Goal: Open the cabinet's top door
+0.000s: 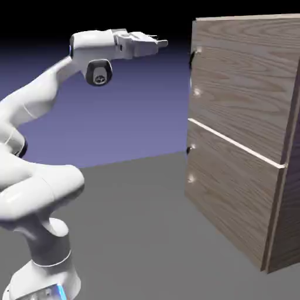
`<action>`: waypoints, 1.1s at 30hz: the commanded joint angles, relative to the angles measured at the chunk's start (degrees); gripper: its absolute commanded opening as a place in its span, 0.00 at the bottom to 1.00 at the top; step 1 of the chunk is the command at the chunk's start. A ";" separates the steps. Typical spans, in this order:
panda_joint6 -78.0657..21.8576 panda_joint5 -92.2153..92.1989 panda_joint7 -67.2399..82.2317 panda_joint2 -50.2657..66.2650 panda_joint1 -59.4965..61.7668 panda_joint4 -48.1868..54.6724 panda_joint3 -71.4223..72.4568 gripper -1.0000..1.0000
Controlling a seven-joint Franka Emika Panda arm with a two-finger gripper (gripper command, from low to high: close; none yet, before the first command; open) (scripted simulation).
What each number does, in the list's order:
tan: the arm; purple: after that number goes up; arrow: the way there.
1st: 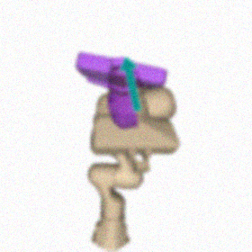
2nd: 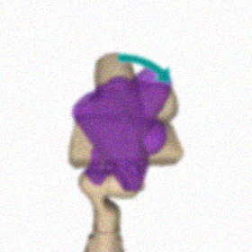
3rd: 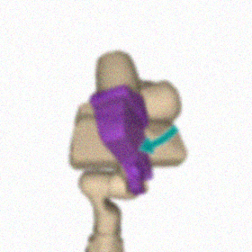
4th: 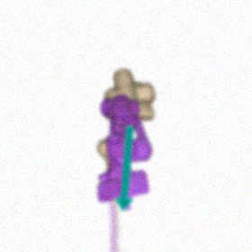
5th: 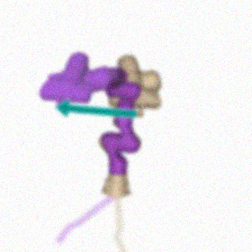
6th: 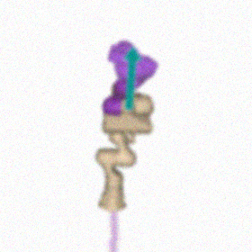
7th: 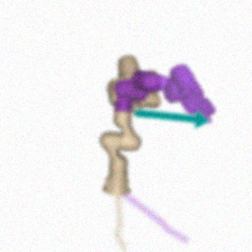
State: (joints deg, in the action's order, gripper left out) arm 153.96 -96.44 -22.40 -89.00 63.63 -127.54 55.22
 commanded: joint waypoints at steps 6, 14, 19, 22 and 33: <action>-3.11 -14.95 3.11 -8.74 9.97 5.19 8.56 0.50; -2.54 -18.78 3.89 -7.47 18.48 13.37 9.86 0.00; -8.84 -27.75 15.02 -9.14 10.38 3.01 7.59 0.00; -13.15 -31.25 20.35 -9.99 5.68 -3.22 5.98 0.00; -32.02 -33.69 36.08 -11.57 -10.90 -26.07 -4.50 0.00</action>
State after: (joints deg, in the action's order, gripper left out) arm 121.89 -130.22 13.73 -100.58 52.73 -153.61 50.72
